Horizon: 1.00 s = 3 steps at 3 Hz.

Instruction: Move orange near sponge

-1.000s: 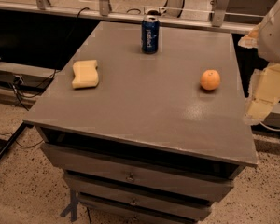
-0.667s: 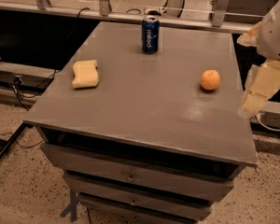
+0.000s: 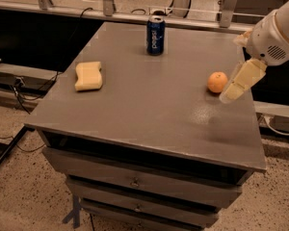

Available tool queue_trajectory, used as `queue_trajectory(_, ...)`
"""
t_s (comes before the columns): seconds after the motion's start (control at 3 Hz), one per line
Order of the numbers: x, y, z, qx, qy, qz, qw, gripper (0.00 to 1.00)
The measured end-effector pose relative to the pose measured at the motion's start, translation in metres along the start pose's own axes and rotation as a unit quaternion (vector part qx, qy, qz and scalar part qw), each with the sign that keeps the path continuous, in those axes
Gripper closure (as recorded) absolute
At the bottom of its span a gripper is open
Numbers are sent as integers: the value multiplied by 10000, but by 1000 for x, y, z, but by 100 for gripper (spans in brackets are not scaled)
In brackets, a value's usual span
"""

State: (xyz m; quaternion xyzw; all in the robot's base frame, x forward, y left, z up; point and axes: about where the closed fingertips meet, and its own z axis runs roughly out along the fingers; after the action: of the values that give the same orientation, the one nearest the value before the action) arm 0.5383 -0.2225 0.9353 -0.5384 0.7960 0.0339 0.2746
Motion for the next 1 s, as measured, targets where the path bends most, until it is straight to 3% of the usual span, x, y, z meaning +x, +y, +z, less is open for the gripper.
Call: queue_trajectory(1.0,2,-42,44,31,-642,544,9965,0)
